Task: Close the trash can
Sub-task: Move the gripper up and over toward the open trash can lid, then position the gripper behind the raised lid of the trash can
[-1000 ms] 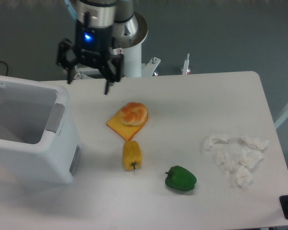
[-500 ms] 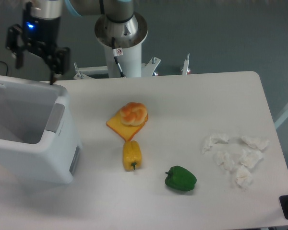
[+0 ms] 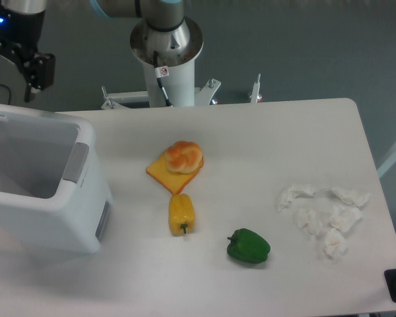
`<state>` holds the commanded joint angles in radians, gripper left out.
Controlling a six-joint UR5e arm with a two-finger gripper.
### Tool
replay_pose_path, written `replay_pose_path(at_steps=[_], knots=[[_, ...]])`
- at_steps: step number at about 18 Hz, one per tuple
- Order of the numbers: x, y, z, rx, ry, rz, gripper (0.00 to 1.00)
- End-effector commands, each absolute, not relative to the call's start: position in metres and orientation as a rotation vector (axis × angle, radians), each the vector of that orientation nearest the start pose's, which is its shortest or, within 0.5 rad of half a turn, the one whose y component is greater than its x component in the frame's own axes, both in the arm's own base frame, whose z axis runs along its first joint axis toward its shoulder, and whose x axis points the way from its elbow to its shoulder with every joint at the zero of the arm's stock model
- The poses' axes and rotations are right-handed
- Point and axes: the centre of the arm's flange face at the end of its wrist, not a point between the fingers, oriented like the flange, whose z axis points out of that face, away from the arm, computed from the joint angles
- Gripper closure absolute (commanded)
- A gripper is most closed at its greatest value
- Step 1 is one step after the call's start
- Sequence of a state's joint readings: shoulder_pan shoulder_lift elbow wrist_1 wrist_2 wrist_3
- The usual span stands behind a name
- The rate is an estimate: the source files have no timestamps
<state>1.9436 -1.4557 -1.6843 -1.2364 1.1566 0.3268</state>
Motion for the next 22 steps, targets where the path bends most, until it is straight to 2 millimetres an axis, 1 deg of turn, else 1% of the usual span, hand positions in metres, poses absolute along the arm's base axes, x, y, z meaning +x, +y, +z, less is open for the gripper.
replay_pose_path(at_steps=[3,6,9,14,18,22], knots=[[0.002,0.5,0.533,-2.661,0.031,-0.383,0.0],[0.005,0.511,0.534,-2.636,-0.006,-0.384,0.0],[0.009,0.514,0.538,-2.626,-0.007,-0.387,0.0],[0.01,0.518,0.547,-2.57,-0.056,-0.377,0.0],[0.007,0.529,0.553,-2.558,-0.093,-0.383,0.0],[0.005,0.532,0.555,-2.555,-0.107,-0.383,0.0]])
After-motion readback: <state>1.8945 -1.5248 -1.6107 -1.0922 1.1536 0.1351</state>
